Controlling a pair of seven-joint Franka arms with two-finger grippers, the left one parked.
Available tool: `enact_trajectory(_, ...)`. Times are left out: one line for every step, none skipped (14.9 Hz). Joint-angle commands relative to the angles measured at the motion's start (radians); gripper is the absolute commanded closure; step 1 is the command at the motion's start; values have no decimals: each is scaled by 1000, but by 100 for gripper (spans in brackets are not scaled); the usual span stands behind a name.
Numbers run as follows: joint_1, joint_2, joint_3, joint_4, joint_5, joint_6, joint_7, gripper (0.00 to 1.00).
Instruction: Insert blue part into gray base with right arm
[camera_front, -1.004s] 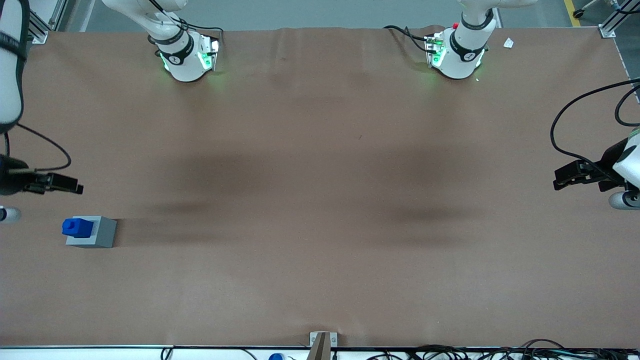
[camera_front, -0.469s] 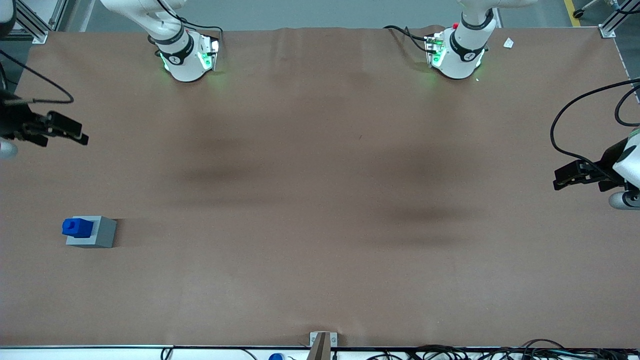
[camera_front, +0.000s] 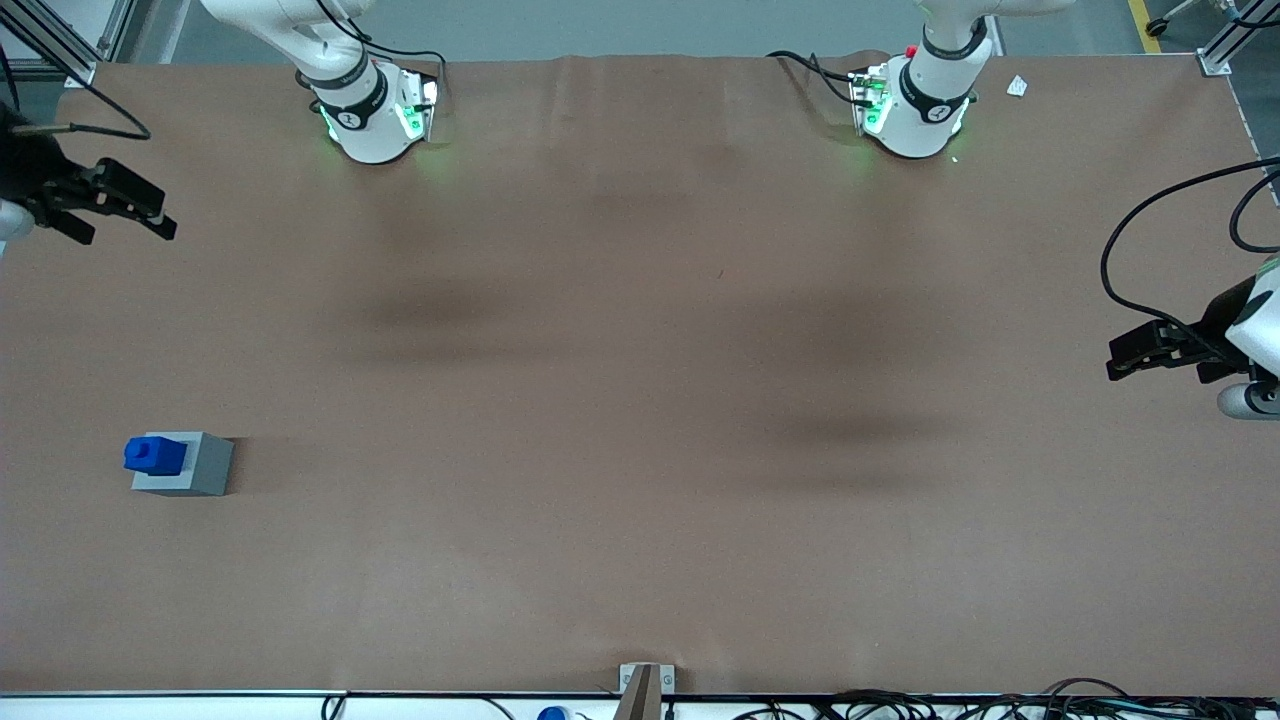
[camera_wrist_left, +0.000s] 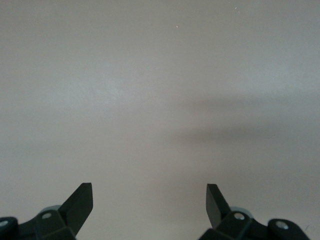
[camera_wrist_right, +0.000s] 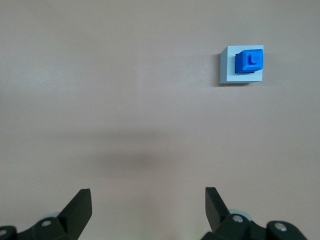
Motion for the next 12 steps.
enact_trajectory(4,-46,10,-25,-26,7,41,0)
enact_trajectory(3,-38,10,-1,-26,-12,43,0)
enact_trajectory(3,-22,8,24,-26,-22,44,0)
enact_trajectory(1,-3,7,53,-24,-25,41,0)
enact_trajectory(1,17,7,79,-23,-33,39,0)
enact_trajectory(1,38,7,110,-23,-54,39,0)
enact_trajectory(-1,61,7,140,-21,-72,39,0)
enact_trajectory(-2,80,7,163,-21,-80,39,0)
enact_trajectory(-2,92,5,174,-20,-80,39,0)
enact_trajectory(-2,97,5,174,-20,-79,39,0)
enact_trajectory(-2,98,5,174,-20,-77,39,0)
enact_trajectory(-4,98,5,174,-20,-79,43,0)
